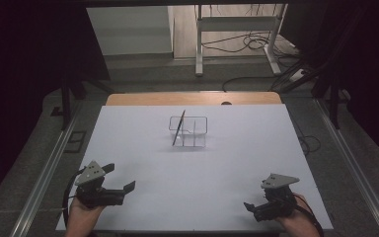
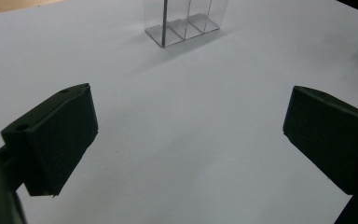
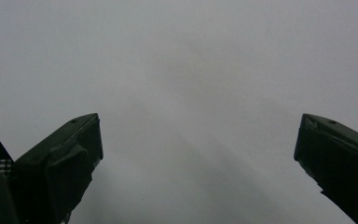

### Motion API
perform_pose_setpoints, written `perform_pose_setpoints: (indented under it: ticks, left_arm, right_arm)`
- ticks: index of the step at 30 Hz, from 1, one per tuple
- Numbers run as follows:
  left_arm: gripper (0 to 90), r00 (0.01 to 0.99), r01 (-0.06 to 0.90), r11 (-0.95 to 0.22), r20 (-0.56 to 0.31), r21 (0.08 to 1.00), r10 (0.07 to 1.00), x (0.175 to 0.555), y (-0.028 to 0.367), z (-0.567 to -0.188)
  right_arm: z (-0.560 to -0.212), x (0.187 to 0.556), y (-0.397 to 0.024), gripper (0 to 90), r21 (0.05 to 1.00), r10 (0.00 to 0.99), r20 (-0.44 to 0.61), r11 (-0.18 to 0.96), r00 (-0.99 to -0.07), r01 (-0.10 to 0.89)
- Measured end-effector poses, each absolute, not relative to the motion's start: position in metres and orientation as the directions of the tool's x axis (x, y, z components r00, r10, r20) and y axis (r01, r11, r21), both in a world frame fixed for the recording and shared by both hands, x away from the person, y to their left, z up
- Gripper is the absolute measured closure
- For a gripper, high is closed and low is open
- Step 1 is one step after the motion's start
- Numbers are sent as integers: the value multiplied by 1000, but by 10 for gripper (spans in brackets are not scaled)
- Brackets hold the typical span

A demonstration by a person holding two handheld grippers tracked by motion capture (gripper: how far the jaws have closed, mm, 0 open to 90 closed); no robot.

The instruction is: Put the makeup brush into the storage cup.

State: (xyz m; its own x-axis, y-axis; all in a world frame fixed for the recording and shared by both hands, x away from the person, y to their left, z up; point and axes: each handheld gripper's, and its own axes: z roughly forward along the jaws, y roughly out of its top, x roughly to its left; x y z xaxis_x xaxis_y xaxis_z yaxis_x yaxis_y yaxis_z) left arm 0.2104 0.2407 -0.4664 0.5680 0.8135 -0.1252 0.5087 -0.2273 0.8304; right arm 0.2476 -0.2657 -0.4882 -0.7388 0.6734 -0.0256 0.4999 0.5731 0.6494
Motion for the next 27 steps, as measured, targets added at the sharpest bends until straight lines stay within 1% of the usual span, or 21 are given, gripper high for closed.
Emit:
perform_pose_setpoints:
  ticks: [9,27]
  left_arm:
    - [35,562,508,-227,-120,831,819,204,243,-467]
    - [11,537,527,-197,-145,827,831,188,255,-470]
  right_arm:
    - [-488,248,-266,11,649,674,-27,573,-738,500]
    - [-488,248,-266,9,650,676,-28,572,-736,501]
